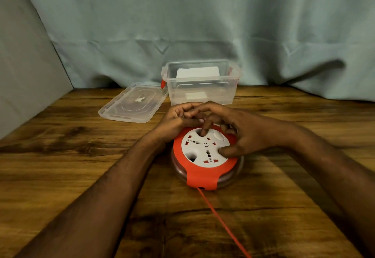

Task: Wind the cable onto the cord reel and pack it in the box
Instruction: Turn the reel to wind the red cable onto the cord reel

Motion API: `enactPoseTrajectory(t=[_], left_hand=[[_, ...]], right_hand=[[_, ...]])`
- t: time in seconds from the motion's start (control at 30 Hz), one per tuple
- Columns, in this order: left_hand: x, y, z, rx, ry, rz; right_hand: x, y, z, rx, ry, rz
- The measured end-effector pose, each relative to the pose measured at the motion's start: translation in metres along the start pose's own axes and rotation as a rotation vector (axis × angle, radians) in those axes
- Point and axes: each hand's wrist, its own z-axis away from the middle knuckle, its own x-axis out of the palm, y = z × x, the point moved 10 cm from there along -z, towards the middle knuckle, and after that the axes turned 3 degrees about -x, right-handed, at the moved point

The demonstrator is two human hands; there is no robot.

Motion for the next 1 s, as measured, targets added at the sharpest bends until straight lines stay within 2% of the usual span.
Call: enactPoseTrajectory(t=[0.3,0.5,0.6,0.77,1.0], left_hand=[[0.000,0.002,-0.001,0.019,0.013,-0.001],[-0.002,0.001,-0.002,0.023,0.047,-0.032],[-0.004,0.001,-0.003,0.031,0.044,-0.036],[-0.003,-0.001,-0.003,-0.002,0.052,-0.017],[0.002,0.004,0.001,-0.002,0.049,-0.017]], right_hand=[[-0.002,-0.007,-0.001,-0.022,0.035,0.028],[-0.005,-0.009,0.000,0.002,0.134,0.151],[-0.006,-0.008,0.001,0.058,0.133,0.230],[-0.002,-0.017,-0.002,0.022,0.152,0.409],[-0.002,-0.019,-0.004,0.068,0.252,0.408]])
